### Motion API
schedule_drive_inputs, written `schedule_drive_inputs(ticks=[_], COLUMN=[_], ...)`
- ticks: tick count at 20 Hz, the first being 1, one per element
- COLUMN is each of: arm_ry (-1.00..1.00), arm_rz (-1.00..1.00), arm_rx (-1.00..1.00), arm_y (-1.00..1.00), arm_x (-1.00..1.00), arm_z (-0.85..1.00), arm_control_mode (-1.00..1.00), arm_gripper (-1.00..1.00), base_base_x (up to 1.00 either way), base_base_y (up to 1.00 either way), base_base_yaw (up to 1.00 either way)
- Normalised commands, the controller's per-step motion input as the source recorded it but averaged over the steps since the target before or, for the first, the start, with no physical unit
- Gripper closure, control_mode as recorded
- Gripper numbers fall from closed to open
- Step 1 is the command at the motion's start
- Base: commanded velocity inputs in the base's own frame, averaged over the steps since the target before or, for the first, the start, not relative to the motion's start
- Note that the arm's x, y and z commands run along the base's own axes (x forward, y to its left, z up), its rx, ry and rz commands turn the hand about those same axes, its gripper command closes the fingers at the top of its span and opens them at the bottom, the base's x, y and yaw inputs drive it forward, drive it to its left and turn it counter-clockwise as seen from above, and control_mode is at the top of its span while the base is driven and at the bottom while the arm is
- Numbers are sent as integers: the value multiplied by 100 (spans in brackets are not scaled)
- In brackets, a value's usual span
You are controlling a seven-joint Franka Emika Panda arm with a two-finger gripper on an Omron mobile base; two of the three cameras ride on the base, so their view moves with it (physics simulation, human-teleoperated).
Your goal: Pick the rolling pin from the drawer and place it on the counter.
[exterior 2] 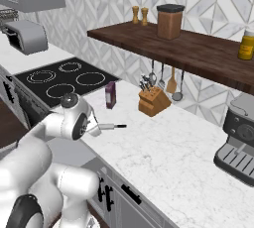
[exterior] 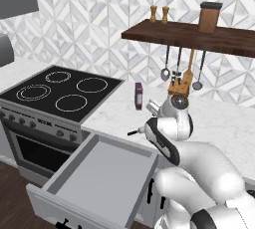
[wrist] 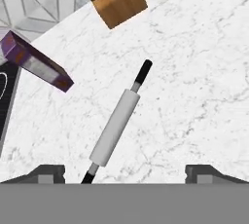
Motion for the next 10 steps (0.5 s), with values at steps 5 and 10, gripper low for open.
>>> schedule_drive_inputs(ticks=[5, 10], arm_ry=[-4, -3], arm_rz=[1, 1], arm_rx=[0, 0], arm_y=[0, 0], arm_x=[-55, -56], arm_z=[88, 48], arm_control_mode=[-100, -100], arm_gripper=[-100, -100], base_base_x=[0, 0], base_base_y=[0, 0], base_base_yaw=[0, 0])
